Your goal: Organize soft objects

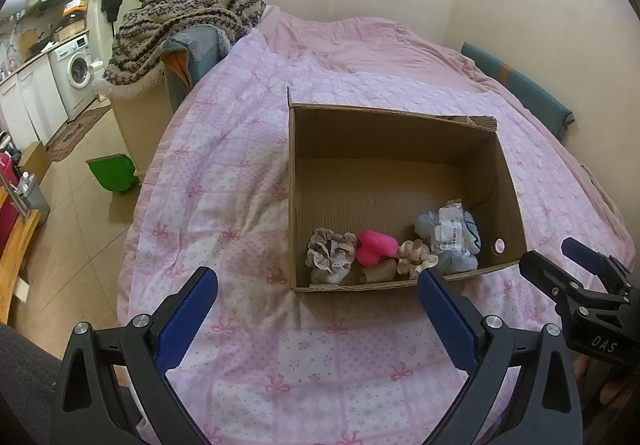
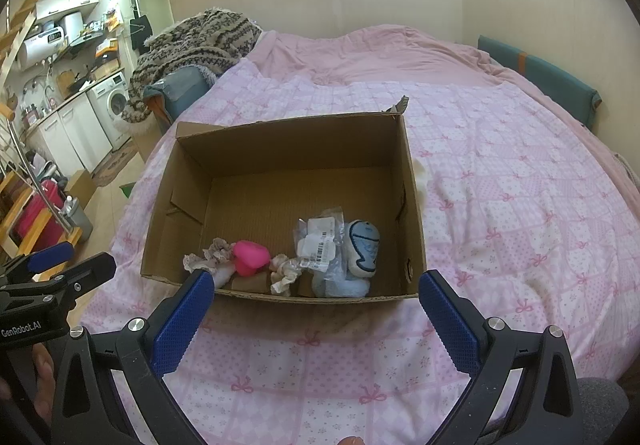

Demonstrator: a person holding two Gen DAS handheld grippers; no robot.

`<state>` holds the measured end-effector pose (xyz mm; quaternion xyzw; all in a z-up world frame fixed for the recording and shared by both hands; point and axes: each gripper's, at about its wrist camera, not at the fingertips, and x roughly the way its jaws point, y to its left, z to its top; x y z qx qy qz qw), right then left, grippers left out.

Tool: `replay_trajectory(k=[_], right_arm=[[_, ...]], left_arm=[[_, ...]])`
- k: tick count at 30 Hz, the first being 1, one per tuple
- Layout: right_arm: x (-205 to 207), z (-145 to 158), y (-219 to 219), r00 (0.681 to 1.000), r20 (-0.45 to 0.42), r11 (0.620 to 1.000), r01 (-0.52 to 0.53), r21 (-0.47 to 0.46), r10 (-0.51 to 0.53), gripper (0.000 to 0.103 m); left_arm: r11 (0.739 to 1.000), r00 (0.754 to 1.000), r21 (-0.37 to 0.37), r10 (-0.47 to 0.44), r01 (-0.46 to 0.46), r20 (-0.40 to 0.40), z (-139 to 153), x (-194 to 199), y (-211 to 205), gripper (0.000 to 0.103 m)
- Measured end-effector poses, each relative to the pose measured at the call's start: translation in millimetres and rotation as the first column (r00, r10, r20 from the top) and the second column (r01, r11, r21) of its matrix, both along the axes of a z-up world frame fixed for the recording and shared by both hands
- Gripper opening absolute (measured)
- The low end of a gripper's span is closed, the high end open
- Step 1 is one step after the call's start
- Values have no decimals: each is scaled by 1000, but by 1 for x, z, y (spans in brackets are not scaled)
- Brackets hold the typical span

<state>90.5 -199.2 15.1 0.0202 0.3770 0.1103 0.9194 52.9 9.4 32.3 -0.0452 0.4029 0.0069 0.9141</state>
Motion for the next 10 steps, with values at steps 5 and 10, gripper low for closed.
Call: replay_trajectory(k=[5, 10], right_arm=[[0, 0, 1, 1000, 0, 1000, -3, -3, 3, 103], [-1, 0, 1, 1000, 0, 1000, -2, 0, 2, 103]], left_arm=[[1000, 1000, -4, 0, 0, -3, 0, 0, 0, 100], [1000, 1000, -12, -10, 10, -1, 0, -1, 0, 100]])
